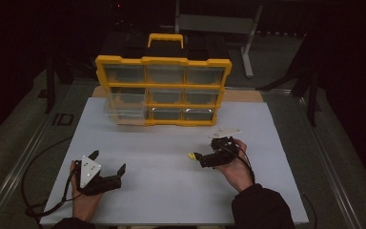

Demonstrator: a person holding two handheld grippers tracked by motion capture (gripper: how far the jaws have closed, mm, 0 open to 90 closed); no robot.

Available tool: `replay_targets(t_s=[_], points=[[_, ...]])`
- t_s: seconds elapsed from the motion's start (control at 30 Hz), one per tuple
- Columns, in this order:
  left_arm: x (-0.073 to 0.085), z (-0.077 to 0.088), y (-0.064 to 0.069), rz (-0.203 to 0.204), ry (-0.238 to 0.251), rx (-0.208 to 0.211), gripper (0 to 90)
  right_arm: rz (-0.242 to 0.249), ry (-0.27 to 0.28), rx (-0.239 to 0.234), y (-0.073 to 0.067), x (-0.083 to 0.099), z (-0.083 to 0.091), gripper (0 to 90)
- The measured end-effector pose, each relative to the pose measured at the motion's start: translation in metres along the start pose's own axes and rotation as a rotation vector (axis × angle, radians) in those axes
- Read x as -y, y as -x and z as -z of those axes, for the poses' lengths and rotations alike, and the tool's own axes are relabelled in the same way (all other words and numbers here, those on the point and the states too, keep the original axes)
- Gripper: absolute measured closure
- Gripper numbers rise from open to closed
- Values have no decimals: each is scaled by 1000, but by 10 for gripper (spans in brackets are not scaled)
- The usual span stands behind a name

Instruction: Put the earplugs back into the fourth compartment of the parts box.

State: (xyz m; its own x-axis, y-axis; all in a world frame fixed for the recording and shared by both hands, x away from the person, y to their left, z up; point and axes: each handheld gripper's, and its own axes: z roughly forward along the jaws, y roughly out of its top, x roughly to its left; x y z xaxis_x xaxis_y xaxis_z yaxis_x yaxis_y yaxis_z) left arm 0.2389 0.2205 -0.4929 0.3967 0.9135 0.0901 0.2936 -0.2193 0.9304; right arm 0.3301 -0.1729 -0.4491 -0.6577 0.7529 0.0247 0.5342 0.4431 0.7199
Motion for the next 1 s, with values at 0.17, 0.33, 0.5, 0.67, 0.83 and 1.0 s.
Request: replay_targets(t_s=[0.17,0.33,0.5,0.67,0.83,1.0], points=[[0,0,0,-1,-1,2,0,12,-23,-1,-1,-4,-7,84],[0,0,0,-1,-1,1,0,16,-54,-2,-1,-7,-15,93],[0,0,0,1,-2,2,0,13,-83,-1,-1,-7,-23,106],[0,-1,0,1,-3,4,0,16,-118,-5,2,-6,-31,138],[0,-1,0,1,-3,4,0,21,-143,-10,4,-4,-38,181],[0,-1,0,2,-3,3,0,27,-173,-8,2,-3,-44,235]])
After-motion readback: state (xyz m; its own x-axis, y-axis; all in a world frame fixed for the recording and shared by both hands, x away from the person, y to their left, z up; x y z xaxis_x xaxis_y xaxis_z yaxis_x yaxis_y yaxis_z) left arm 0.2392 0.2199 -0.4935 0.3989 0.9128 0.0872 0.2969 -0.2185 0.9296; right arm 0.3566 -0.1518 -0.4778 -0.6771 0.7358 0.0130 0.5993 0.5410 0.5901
